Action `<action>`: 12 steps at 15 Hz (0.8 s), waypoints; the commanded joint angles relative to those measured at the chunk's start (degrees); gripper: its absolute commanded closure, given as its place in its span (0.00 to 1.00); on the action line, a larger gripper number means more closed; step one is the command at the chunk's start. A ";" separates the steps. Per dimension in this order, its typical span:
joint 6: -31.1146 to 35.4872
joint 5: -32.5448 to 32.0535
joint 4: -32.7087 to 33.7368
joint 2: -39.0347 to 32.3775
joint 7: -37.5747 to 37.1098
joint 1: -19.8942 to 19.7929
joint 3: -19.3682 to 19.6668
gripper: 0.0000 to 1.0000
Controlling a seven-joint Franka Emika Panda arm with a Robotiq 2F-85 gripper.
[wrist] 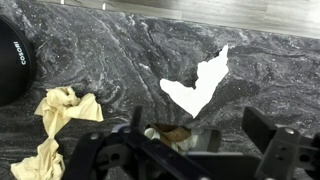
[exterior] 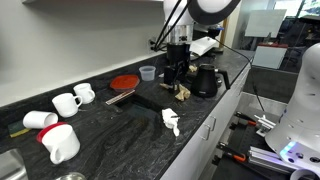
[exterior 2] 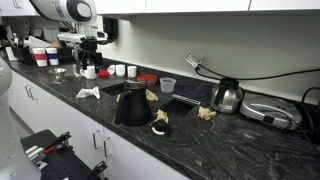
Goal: Throw the litter next to the bin on the left into it
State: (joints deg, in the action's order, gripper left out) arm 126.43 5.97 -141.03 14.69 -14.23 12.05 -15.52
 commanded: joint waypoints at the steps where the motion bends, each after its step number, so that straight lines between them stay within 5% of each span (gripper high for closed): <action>1: 3.55 -0.24 0.88 -4.76 -1.96 0.60 -0.87 0.00; 12: 8.48 -0.21 5.72 -19.90 0.89 1.32 0.59 0.00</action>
State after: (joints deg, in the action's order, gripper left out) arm 134.94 5.98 -137.67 -2.33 -14.23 12.86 -15.62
